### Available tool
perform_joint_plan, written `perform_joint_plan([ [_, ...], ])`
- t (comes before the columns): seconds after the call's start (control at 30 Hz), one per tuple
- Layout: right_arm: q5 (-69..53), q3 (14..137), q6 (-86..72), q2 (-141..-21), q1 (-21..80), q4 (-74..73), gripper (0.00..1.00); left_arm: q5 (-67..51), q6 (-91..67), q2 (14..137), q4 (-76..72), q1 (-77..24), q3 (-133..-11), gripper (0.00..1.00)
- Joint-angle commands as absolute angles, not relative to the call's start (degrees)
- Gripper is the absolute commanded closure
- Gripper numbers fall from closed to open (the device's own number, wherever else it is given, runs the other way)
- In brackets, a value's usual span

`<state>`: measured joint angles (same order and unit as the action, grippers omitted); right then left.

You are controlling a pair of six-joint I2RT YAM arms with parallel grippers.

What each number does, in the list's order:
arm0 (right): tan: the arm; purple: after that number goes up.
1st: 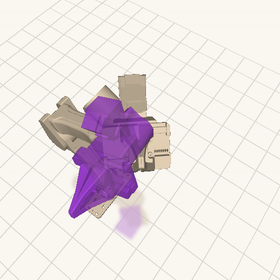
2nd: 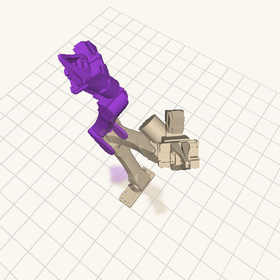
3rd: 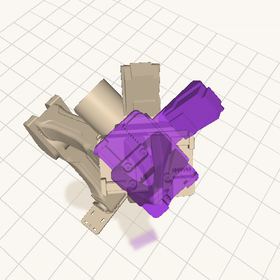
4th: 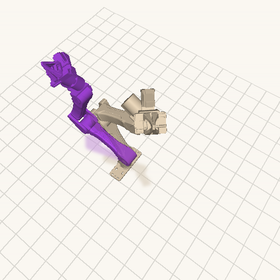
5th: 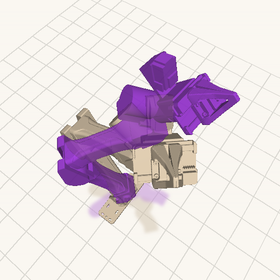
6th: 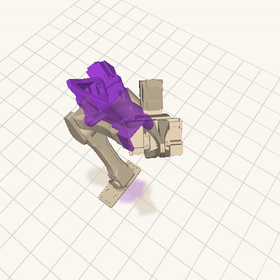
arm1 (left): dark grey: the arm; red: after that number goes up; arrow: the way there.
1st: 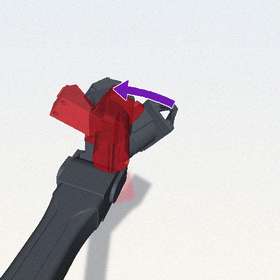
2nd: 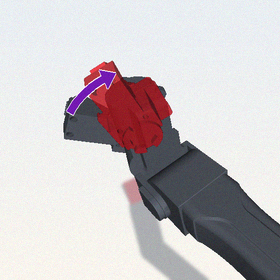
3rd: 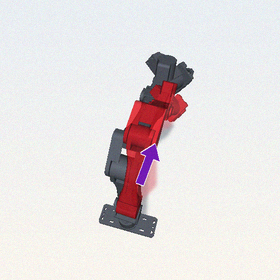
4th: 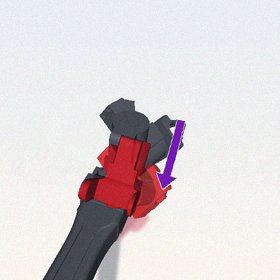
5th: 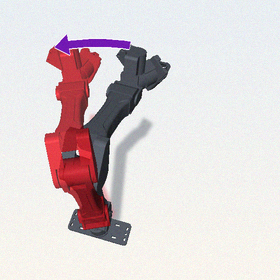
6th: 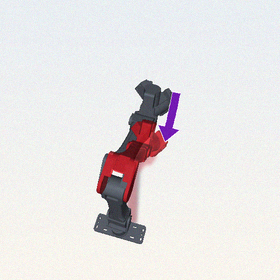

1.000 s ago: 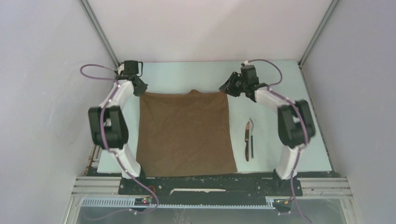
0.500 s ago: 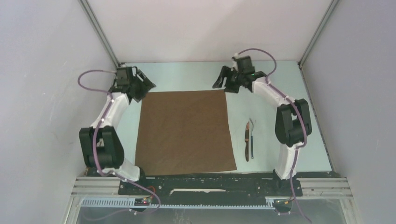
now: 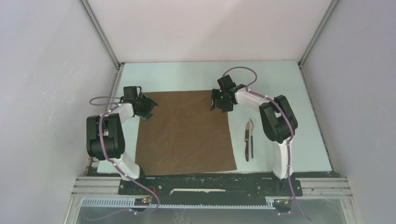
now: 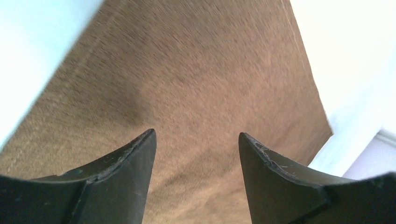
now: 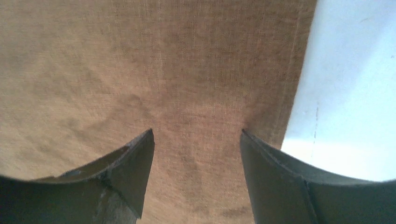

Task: Fold the napkin into a case and place the utensils inside
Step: Flatten the napkin at the center of the board.

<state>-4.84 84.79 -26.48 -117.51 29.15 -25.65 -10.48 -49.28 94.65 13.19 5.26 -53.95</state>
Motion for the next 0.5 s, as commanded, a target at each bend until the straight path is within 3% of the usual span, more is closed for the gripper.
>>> perform_joint_plan([
  [0.0,-3.17,87.92,-29.38,-119.48,28.44,-21.52,0.24,-12.72,-56.89,97.2,3.19,6.67,-53.54,0.29],
  [0.47,-6.75,93.27,-33.87,-126.01,22.93,-19.54,0.24,-14.27,-67.2,115.75,9.99,8.68,-71.43,0.24],
])
